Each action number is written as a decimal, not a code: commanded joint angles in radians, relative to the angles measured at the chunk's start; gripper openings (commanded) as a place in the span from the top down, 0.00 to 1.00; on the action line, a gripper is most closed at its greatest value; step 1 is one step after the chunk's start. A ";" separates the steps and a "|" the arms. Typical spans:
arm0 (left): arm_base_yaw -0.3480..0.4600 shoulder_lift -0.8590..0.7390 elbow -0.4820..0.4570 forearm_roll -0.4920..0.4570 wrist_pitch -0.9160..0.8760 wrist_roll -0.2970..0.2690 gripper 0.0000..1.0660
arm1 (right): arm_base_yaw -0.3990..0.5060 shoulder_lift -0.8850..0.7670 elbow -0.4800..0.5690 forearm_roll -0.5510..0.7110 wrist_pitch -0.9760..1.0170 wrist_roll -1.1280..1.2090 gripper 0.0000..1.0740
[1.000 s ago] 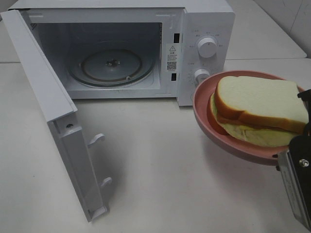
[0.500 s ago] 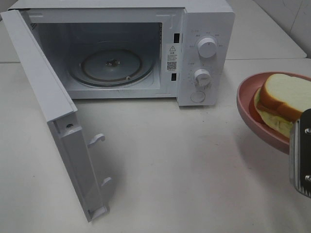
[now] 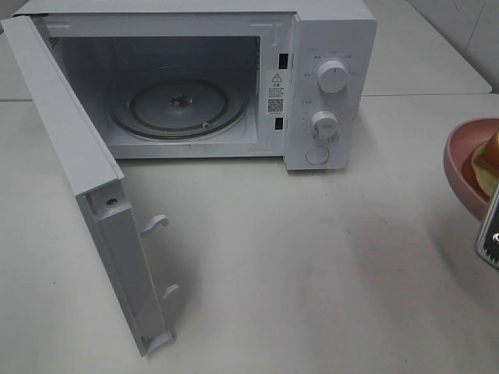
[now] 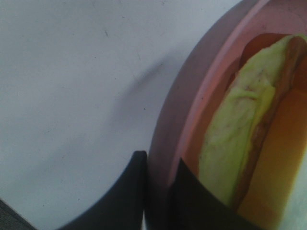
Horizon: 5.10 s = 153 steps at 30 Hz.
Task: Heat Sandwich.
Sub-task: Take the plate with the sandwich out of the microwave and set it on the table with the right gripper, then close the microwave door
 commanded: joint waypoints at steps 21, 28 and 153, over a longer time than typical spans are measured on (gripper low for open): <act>0.005 -0.004 0.001 -0.005 -0.012 0.002 0.08 | -0.007 0.438 -0.217 -0.111 0.026 0.445 1.00; 0.005 -0.004 0.001 -0.005 -0.012 0.002 0.08 | -0.029 0.531 -0.237 -0.139 0.027 0.485 1.00; 0.005 -0.004 0.001 -0.005 -0.012 0.002 0.08 | -0.343 -0.301 -0.236 0.607 0.164 0.018 0.29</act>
